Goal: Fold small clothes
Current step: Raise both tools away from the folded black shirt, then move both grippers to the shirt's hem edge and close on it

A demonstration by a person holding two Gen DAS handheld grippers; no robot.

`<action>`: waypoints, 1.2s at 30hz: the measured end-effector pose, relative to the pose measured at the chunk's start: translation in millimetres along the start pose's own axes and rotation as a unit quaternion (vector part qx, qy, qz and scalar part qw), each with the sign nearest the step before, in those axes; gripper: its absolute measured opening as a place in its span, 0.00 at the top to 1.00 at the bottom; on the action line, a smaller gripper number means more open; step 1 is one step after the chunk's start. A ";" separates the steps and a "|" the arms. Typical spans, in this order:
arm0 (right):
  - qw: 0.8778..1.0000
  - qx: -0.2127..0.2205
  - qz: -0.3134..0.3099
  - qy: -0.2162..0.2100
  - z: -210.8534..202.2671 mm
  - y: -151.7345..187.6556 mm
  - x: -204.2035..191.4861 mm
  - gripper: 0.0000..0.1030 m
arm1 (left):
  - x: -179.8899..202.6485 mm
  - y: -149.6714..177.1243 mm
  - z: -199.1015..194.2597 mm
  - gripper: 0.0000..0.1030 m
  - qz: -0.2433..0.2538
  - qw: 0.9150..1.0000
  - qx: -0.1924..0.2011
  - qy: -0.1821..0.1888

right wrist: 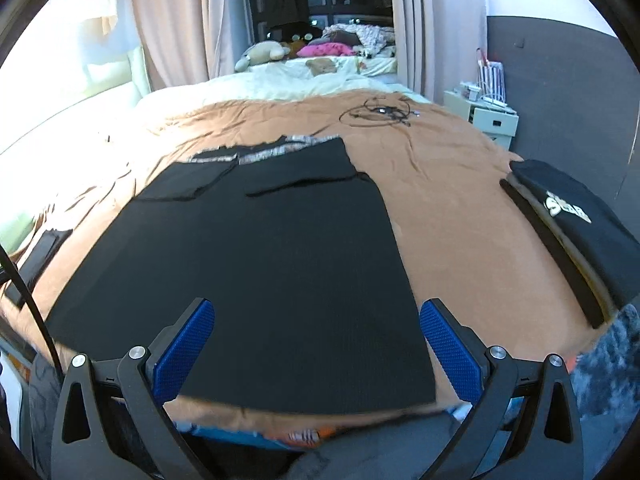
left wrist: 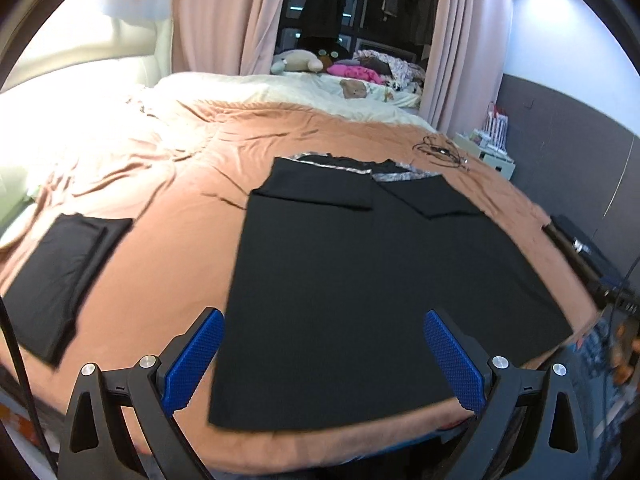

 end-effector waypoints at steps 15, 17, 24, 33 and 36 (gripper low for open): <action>0.999 -0.009 0.017 -0.033 -42.2 38.1 30.5 0.00 | -52.3 56.7 -47.7 0.00 -0.020 0.999 -0.025 -0.006; 0.999 -0.006 0.021 -0.049 -41.1 42.8 33.6 0.00 | -58.2 61.8 -53.7 0.00 -0.029 0.999 -0.027 -0.007; 0.998 -0.011 0.048 -0.049 -47.7 64.9 48.1 0.00 | -68.0 72.6 -65.9 0.01 -0.053 0.998 -0.021 0.007; 0.986 -0.033 0.140 -0.088 -19.5 79.9 90.4 0.30 | -79.9 79.2 -45.4 0.14 -0.083 0.995 -0.045 0.021; 0.980 -0.041 0.162 -0.104 -4.5 82.2 99.8 0.35 | -86.9 77.8 -27.6 0.21 -0.103 0.993 -0.061 0.022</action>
Point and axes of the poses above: each gripper's, at about its wrist camera, not at the fingertips, and z roughly the way its jaws point, x to its right, y to its underside, the point moved 3 cm from there along z, roughly the way its jaws point, and after that the axes turned 7 degrees about -z, right-handed, at the moved point
